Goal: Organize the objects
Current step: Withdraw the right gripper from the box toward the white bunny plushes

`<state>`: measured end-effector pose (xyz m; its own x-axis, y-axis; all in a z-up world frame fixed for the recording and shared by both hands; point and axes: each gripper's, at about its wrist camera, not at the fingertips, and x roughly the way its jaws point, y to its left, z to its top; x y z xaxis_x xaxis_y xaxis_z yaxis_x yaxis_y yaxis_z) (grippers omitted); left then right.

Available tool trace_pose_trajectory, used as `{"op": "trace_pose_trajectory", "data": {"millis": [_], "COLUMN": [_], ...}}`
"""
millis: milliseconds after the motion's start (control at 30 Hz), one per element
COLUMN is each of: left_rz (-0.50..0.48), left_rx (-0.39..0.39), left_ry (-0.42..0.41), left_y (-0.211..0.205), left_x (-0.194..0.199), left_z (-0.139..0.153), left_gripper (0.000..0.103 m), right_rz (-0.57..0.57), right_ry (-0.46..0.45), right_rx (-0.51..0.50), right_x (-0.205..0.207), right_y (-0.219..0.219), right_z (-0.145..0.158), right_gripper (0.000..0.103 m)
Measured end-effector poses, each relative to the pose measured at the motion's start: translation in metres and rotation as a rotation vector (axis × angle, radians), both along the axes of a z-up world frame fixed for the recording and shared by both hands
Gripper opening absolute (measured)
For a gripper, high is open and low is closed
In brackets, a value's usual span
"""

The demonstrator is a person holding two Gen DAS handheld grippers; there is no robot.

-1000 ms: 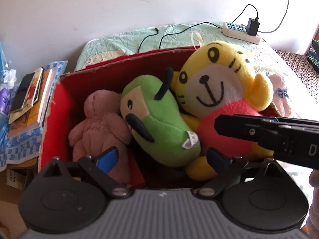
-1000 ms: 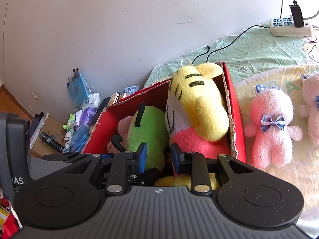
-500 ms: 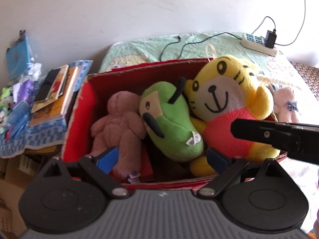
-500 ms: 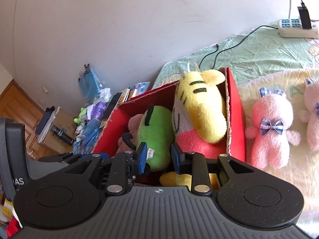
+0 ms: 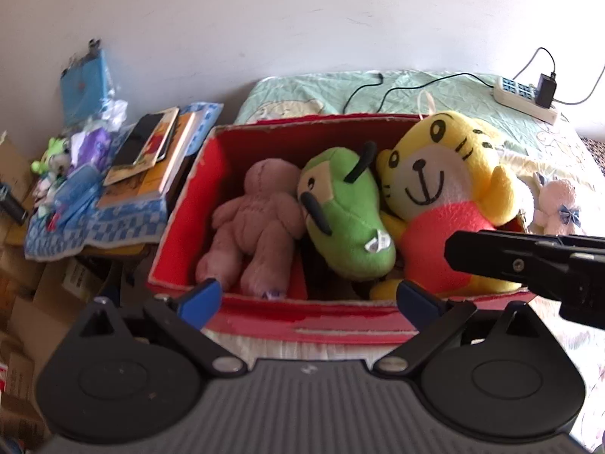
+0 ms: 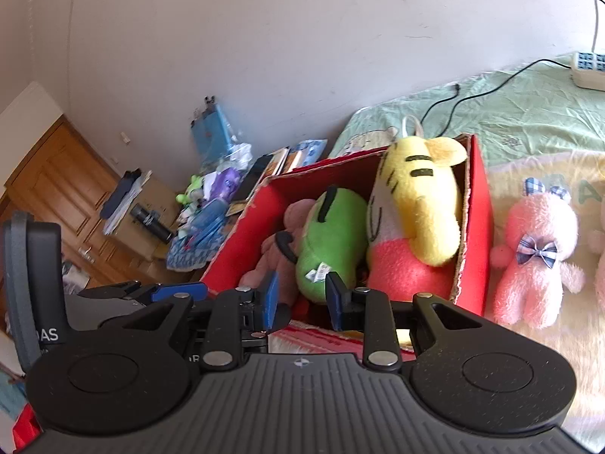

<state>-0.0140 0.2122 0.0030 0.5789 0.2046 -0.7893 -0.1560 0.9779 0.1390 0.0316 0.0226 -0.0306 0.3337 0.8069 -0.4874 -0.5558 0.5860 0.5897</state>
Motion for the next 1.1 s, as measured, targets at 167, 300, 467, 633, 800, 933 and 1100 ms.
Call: {"op": "trace_pose_trajectory", "data": {"millis": [167, 300, 467, 633, 800, 933, 1100], "left_rz": [0.056, 0.080, 0.096, 0.095, 0.079, 0.062, 0.034], "left_rx": [-0.004, 0.000, 0.000, -0.002, 0.008, 0.009, 0.015], "left_ry": [0.009, 0.024, 0.049, 0.084, 0.121, 0.152, 0.191], "left_y": [-0.003, -0.007, -0.017, -0.028, -0.043, -0.055, -0.074], "left_x": [-0.010, -0.017, -0.025, -0.027, -0.027, -0.025, -0.023], "left_z": [-0.003, -0.009, -0.019, -0.031, -0.044, -0.054, -0.066], "left_gripper": [0.100, 0.100, 0.100, 0.100, 0.100, 0.100, 0.100], "right_rz": [0.053, 0.090, 0.123, 0.132, 0.130, 0.119, 0.099], "right_ry": [-0.001, -0.003, 0.008, 0.026, 0.050, 0.061, 0.093], "right_rx": [-0.006, -0.025, -0.047, -0.072, -0.086, -0.098, -0.115], "right_x": [-0.004, -0.008, -0.013, -0.016, -0.016, -0.016, -0.015], "right_y": [-0.001, 0.000, -0.005, -0.014, -0.027, -0.039, -0.053], "right_z": [-0.001, -0.002, -0.008, -0.016, -0.024, -0.030, -0.041], "right_gripper": [0.030, 0.030, 0.030, 0.036, 0.036, 0.036, 0.036]}}
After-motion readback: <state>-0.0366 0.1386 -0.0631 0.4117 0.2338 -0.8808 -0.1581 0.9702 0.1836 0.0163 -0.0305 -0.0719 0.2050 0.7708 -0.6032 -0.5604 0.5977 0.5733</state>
